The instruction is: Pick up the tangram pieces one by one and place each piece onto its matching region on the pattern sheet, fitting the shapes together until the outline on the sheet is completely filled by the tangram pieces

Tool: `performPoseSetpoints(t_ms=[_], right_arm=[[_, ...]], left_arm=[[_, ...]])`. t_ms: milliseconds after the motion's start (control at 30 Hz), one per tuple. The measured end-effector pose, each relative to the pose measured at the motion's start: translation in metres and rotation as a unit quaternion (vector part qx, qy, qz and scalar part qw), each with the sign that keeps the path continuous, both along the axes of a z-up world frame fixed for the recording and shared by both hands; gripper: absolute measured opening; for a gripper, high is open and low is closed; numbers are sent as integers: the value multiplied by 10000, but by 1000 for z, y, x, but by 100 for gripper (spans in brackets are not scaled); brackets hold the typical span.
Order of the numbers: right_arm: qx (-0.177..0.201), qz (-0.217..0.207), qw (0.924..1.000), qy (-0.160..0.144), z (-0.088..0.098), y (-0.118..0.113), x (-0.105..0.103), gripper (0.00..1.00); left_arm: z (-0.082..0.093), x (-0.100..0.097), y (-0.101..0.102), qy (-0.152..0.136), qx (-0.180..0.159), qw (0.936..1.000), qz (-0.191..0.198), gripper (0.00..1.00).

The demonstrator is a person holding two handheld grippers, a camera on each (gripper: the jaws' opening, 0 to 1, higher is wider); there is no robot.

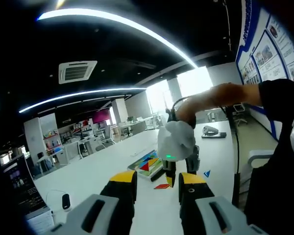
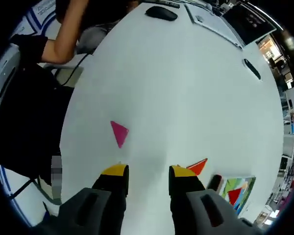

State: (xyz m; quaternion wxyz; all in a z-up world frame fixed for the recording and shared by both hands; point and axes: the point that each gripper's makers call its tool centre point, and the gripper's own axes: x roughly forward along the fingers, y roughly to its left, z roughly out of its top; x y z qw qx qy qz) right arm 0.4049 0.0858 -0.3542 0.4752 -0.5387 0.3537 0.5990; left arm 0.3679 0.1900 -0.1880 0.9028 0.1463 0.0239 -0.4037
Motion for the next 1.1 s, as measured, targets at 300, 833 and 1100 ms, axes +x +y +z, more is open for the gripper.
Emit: performPoseSetpoints(t_ms=[300, 833, 1100], right_arm=[[-36, 557, 9983, 169, -11, 23, -37, 33], [-185, 958, 9947, 321, -15, 27, -48, 29], [-163, 1002, 9942, 343, -16, 27, -48, 28]], left_arm=[[-1, 0, 1, 45, -3, 10000, -2, 35], [-1, -1, 0, 24, -14, 10000, -7, 35], [-2, -1, 1, 18, -9, 10000, -8, 35]])
